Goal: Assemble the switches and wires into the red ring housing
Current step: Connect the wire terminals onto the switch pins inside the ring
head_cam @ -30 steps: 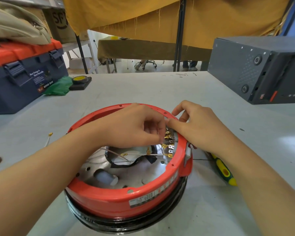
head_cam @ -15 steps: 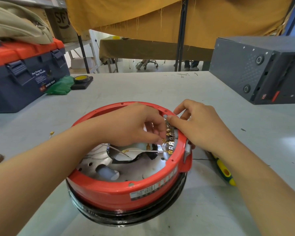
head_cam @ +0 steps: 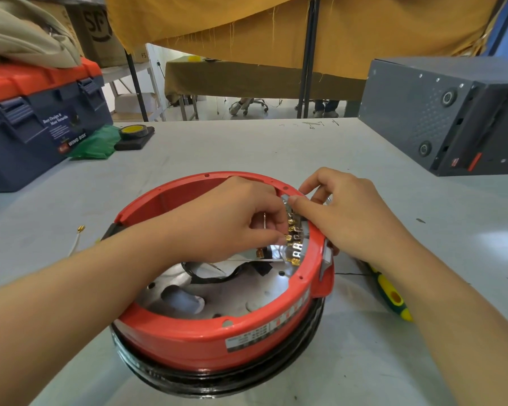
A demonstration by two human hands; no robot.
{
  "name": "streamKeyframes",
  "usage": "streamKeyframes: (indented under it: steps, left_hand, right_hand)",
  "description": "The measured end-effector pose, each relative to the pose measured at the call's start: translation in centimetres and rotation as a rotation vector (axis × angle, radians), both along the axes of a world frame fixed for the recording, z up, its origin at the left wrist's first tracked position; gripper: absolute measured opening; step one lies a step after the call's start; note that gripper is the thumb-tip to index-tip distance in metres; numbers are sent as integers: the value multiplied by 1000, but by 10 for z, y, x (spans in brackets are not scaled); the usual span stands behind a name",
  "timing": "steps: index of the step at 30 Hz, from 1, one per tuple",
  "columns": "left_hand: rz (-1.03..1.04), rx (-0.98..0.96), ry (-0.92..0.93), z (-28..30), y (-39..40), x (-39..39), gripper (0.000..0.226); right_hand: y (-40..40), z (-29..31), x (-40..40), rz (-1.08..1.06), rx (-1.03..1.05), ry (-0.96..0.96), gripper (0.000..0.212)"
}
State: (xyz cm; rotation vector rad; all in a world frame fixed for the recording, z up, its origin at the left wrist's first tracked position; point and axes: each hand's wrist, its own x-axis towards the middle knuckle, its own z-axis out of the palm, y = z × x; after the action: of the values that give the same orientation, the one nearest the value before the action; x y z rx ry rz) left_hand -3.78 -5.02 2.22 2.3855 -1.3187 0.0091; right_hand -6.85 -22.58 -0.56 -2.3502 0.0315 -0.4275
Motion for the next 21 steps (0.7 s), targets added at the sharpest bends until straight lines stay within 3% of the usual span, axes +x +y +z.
streamKeyframes:
  steps: [21]
  left_hand:
    - [8,-9,-41,-1,-6,-7,2]
  right_hand:
    - [1,-1,0,-4,12,-10,21]
